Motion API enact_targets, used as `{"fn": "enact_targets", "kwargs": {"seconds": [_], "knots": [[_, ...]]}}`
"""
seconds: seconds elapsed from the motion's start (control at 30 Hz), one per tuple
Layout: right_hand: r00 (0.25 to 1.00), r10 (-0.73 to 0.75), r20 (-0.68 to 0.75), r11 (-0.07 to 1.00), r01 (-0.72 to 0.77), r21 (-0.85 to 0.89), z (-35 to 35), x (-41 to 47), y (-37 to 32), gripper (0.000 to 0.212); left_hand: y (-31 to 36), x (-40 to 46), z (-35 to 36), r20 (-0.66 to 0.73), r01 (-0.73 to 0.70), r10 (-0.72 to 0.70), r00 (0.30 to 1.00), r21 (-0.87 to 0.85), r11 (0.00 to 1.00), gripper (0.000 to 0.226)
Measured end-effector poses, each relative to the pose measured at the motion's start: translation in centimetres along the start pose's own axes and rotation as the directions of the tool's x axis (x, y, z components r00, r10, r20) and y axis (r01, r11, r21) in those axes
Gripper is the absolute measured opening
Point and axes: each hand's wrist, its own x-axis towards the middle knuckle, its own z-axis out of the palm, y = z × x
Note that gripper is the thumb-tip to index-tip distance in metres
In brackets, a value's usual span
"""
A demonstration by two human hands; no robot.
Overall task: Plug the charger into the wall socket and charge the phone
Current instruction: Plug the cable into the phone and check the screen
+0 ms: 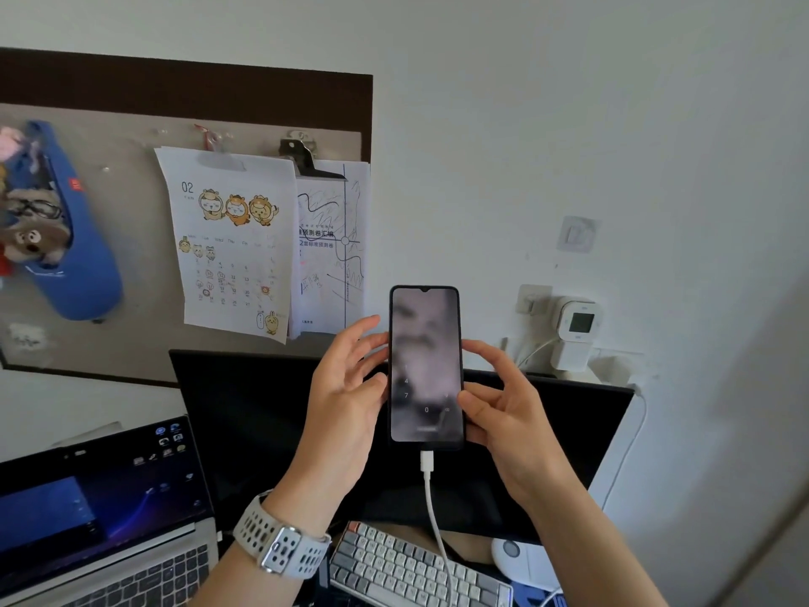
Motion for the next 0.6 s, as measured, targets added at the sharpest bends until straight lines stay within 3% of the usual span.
{"fn": "enact_targets", "kwargs": {"seconds": [0.23, 0.6], "knots": [[0.997, 0.065, -0.039, 0.996, -0.067, -0.057, 0.9, -1.1, 2.4, 0.053, -2.0, -1.0, -2.0, -0.05, 0.059, -0.055, 0.997, 0.099, 0.993, 0.063], [0.935, 0.32, -0.15, 0.909, -0.348, -0.231, 4.4, -6.8, 14.6, 0.058, -8.5, -7.3, -9.3, -0.278, 0.362, -0.282, 0.918, 0.297, 0.884, 0.061]]}}
